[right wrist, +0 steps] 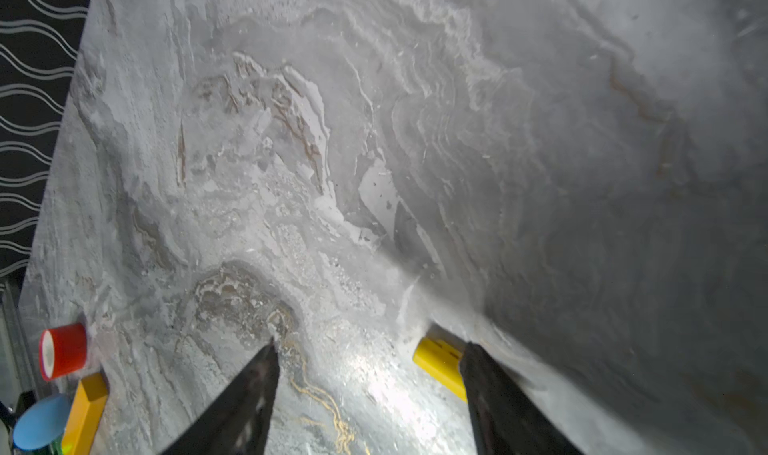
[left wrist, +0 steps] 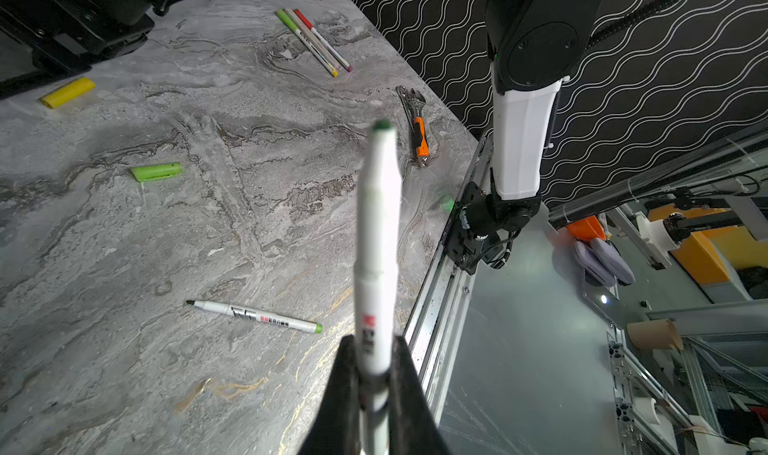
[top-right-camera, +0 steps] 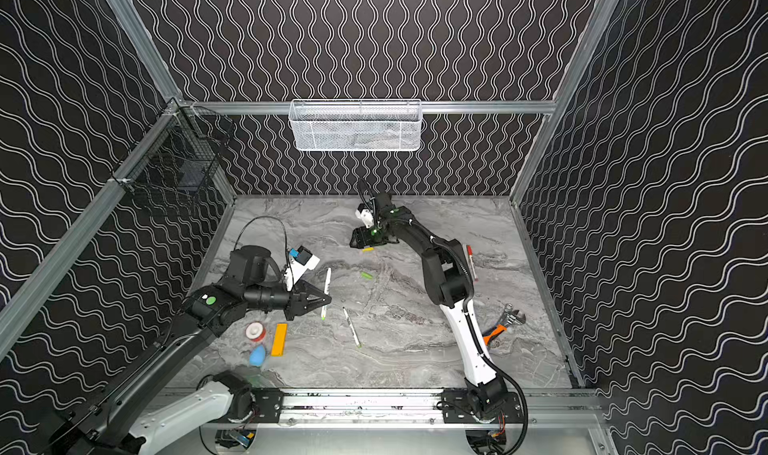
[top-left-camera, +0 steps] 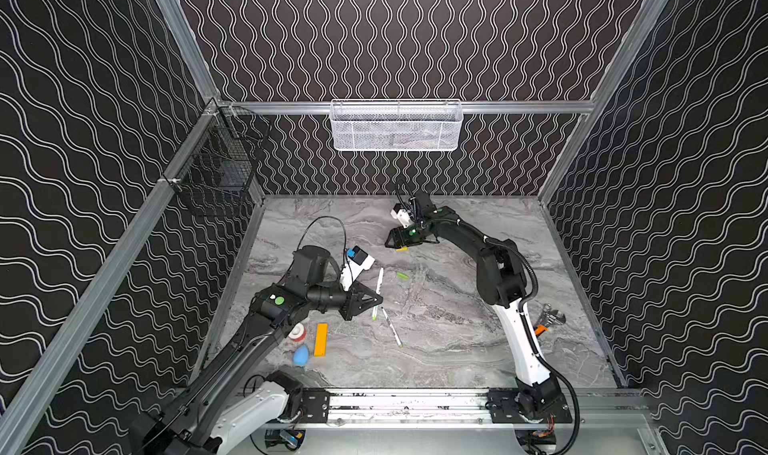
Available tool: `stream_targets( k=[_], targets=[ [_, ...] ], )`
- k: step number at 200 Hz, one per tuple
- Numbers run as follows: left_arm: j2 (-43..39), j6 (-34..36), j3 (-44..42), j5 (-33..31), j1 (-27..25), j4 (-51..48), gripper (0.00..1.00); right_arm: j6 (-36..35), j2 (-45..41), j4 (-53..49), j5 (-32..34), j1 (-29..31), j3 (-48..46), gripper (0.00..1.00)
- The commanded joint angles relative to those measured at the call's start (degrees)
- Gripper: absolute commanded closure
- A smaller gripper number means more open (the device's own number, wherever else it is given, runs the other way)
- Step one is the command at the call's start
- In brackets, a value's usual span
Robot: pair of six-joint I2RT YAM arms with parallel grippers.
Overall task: Insert the pens into the pen caps
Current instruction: 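Lower the right gripper over the yellow cap and close on it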
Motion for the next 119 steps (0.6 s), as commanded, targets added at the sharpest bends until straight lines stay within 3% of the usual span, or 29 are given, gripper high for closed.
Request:
stream_targets(
  k=[1, 82, 119],
  targets=[
    [0.39, 0.62, 0.19, 0.29, 0.15, 1.21, 1.0, -2.8, -0.08, -3.2, -1.71, 0.52, -0.56, 0.28],
    [0.59, 0.36, 0.13, 0.64, 0.18, 1.72, 1.0, -8.15, -7.77, -7.52, 1.66, 0.75, -11.76, 0.3],
    [1.01, 0.2, 0.21, 1.07, 0.21, 2.04, 1.0, -7.81, -16.55, -0.06, 2.29, 0.71, -21.74, 0.3]
  ],
)
